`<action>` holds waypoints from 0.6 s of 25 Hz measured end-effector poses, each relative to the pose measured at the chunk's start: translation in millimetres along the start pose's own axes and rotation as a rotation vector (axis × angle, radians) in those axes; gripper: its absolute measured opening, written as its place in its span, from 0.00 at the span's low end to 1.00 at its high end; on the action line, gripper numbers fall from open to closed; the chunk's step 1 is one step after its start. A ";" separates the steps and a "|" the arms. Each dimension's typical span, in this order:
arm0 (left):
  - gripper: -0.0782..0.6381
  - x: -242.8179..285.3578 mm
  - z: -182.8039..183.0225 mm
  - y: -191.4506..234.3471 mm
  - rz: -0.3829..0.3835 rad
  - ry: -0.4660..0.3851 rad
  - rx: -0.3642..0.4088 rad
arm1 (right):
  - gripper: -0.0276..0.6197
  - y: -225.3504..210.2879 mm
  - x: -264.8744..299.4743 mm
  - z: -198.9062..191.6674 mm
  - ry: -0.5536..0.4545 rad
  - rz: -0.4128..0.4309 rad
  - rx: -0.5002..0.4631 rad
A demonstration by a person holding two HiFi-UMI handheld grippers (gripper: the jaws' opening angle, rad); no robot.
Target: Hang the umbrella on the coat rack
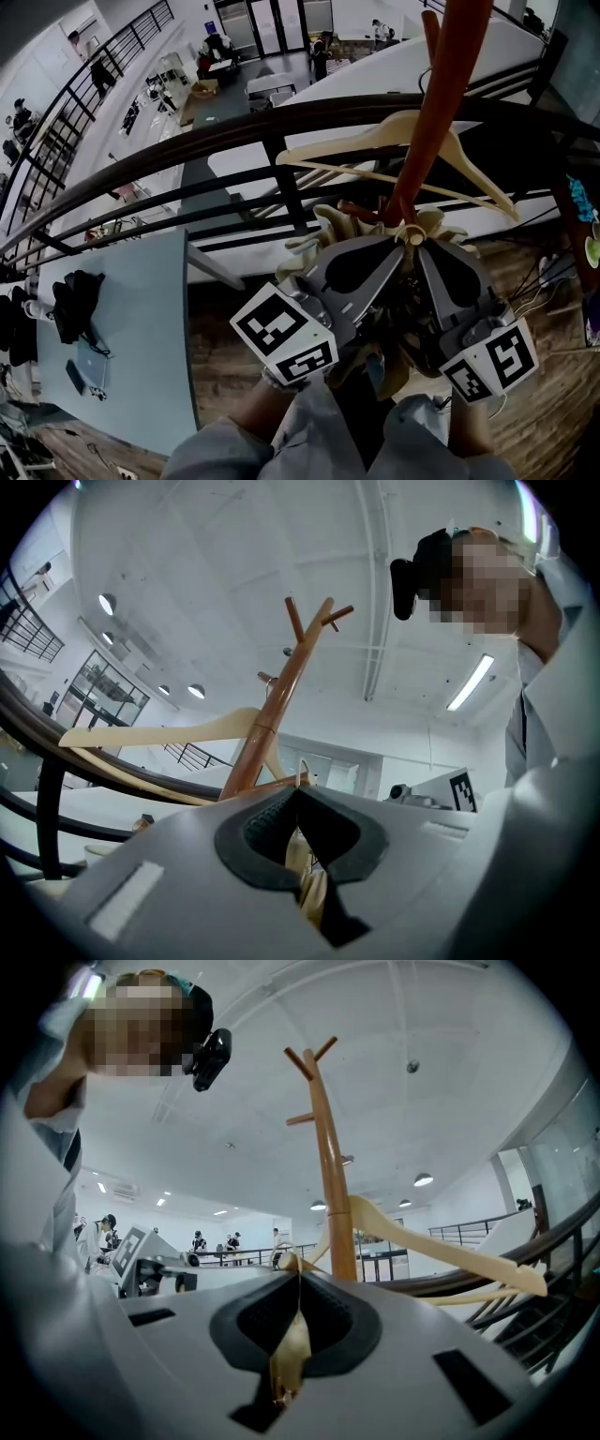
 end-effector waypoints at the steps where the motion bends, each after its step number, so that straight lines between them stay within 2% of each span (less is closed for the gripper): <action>1: 0.12 1.1 -1.2 1.1 0.004 0.004 -0.003 | 0.05 -1.7 1.4 -1.7 0.003 0.002 0.003; 15: 0.12 16.6 -15.4 15.5 0.085 0.033 -0.007 | 0.05 -22.1 18.6 -21.2 0.031 0.002 0.064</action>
Point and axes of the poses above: the fingertips, and each gripper's own axes: x forward along the fingers, y to its left, z out of its top, the point moved 7 cm from there along -x, backward along the fingers, and after that the axes turned 3 degrees about z, right-handed, at the moved point
